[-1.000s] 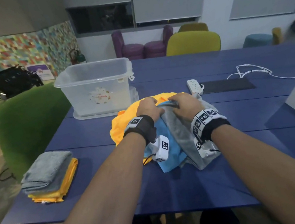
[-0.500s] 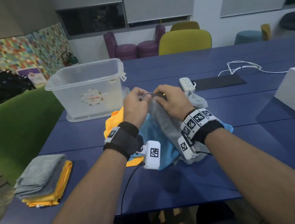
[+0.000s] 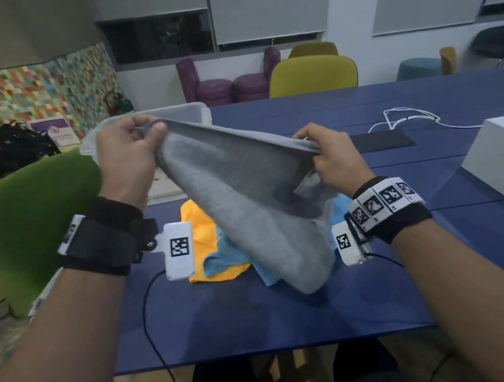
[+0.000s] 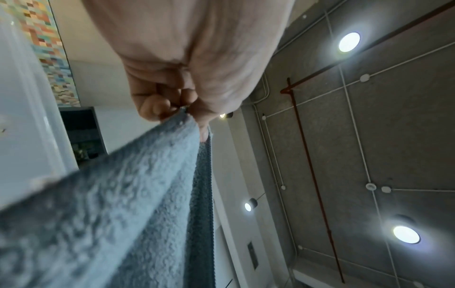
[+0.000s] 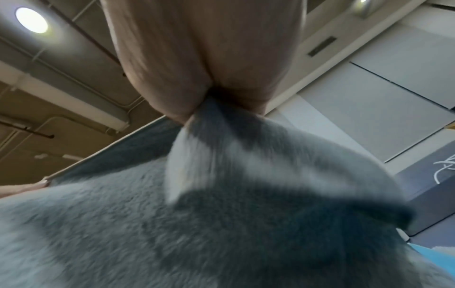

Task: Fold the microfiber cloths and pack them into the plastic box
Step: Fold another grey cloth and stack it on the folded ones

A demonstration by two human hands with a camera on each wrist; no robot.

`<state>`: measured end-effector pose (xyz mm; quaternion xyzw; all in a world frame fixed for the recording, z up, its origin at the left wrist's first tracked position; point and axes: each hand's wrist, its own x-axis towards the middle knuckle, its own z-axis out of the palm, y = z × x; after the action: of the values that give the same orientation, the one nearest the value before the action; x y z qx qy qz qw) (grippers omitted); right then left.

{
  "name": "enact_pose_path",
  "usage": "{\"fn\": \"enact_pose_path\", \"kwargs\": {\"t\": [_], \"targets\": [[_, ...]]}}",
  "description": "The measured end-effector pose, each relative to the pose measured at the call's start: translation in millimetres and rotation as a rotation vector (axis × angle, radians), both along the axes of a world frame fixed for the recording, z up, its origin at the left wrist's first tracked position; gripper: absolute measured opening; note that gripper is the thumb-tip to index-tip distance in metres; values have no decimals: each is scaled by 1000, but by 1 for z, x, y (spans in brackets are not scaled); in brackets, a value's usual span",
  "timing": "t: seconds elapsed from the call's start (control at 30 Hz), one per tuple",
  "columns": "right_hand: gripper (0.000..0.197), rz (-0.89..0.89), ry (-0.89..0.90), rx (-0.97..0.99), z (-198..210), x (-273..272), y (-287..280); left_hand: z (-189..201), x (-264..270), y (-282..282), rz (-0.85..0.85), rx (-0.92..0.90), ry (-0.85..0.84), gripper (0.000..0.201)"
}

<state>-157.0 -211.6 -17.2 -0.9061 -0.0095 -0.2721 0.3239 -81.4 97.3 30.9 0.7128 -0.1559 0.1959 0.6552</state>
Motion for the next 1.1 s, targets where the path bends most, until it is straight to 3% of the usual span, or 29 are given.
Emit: {"fn": "enact_pose_path", "kwargs": {"t": [0.17,0.37,0.53,0.7,0.77,0.83,0.9,1.0,1.1], "targets": [[49,12,-42,125,9,-9,-5,19,-4,29,8,-15,-6,11],[24,93,-112,288,11,-14,-7,17,-3,48,8,-16,50,9],[16,100,-212,377,16,-21,-17,12,0,64,2,-90,86,3],[12,89,-253,499,22,-19,-17,10,11,75,7,-154,113,12],[6,26,-218,496,20,-12,-16,8,15,72,33,-127,116,13],[35,-60,-151,486,13,-1,-17,2,19,69,69,-99,150,15],[48,-140,-45,506,3,11,-23,-10,26,67,106,-91,214,31],[36,-244,139,520,-17,24,-27,-42,43,68,194,-16,304,44],[28,-292,232,475,-35,32,-28,-61,37,53,186,61,391,27]]}}
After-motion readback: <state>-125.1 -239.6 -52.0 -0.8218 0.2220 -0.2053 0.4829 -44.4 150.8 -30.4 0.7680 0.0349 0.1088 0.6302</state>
